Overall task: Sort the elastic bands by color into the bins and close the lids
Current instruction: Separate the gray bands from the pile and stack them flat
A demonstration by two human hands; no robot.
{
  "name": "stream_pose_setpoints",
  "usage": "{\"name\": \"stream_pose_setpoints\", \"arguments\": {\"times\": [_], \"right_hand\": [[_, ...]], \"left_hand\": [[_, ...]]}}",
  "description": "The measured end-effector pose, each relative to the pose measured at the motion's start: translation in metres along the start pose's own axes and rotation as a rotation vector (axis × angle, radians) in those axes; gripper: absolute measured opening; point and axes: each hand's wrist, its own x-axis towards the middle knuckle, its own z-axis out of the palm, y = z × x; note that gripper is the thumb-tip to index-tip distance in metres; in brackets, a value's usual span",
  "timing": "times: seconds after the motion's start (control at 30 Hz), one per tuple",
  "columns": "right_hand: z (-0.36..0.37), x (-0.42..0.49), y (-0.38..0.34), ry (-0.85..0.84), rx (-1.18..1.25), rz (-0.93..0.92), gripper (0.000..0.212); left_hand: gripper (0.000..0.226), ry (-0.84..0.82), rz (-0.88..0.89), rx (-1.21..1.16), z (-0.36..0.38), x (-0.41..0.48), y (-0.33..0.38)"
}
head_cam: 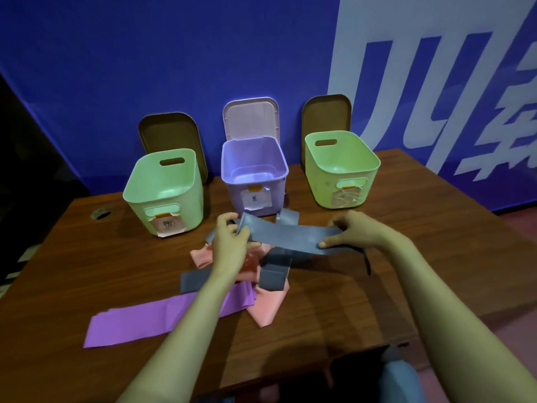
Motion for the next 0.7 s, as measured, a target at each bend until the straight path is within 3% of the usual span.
{"name": "stream_pose_setpoints", "arguments": {"times": [0.17,0.47,0.7], "right_hand": [[0.010,-0.013,0.023,-0.034,-0.097,0.237,0.061],[0.010,-0.022,0.054,0.223,-0.192,0.375,0.065],[-0.016,-0.003,0.078,0.359,-0.100,0.364,0.015]], "left_hand": [[0.031,-0.113,-0.123,0.187,0.007,-0.017,-0.023],[0.030,-0.207,0.036,0.344,0.053,-0.010,-0.025],[0.032,-0.291,0.068,0.507,0.118,0.016,-0.029]]}}
